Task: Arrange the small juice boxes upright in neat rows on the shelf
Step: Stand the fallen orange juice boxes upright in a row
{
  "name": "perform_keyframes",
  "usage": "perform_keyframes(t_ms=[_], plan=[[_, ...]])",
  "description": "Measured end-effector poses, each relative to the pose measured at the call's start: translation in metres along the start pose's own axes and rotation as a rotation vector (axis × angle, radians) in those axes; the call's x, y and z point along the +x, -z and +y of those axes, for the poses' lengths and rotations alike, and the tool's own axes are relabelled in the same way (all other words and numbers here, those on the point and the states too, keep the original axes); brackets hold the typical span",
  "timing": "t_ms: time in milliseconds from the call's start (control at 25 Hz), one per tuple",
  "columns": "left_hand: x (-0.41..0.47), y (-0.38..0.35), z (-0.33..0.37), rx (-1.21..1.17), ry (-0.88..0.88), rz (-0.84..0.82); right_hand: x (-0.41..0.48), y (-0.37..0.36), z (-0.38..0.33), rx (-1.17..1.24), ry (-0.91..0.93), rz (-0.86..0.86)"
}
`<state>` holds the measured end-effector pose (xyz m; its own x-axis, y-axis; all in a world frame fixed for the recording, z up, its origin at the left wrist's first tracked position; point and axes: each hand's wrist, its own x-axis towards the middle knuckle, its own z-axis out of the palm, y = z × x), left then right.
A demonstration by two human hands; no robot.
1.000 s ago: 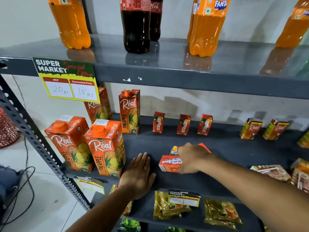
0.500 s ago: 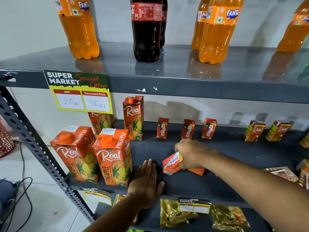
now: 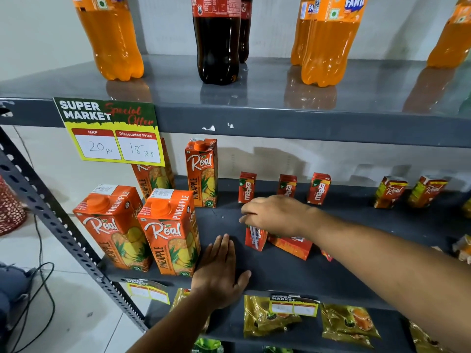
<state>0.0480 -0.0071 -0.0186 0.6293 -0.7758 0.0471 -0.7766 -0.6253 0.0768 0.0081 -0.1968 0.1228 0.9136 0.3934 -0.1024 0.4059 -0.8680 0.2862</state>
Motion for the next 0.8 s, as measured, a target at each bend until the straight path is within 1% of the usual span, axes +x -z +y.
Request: perform_keyframes(t_ms=[80,120,240,320,440,480,560,720,760,800], plan=[[-0.001,0.0,0.001,0.005,0.005,-0.001,-0.001,0.008,0.001,-0.018,0.035,0.01],[-0.002,0.0,0.001,0.006,0.009,-0.002,-0.001,0.009,0.005,0.039,0.011,-0.03],[-0.003,0.001,0.002,0.012,0.019,0.004,0.002,0.016,0.007,0.09,-0.07,-0.137],[-0.003,0.002,0.003,0.016,0.018,0.026,0.009,0.021,0.004,0.172,-0.218,-0.172],[-0.004,0.005,0.004,0.019,0.019,0.027,0.019,0.027,-0.001,0.315,-0.536,-0.235],[-0.004,0.005,0.004,0.019,0.022,0.029,0.02,0.027,-0.002,0.334,-0.6,-0.236],[-0.005,0.005,0.003,0.012,0.014,0.044,0.022,0.022,-0.002,0.355,-0.667,-0.21],[-0.004,0.005,0.004,0.003,0.013,0.038,-0.002,0.016,0.02,0.574,-0.728,-0.001],[-0.004,0.006,0.004,0.012,0.011,0.025,-0.014,0.011,0.028,0.613,-0.733,-0.019],[-0.003,0.005,0.004,0.021,0.009,0.014,-0.028,0.004,0.033,0.608,-0.731,-0.091]])
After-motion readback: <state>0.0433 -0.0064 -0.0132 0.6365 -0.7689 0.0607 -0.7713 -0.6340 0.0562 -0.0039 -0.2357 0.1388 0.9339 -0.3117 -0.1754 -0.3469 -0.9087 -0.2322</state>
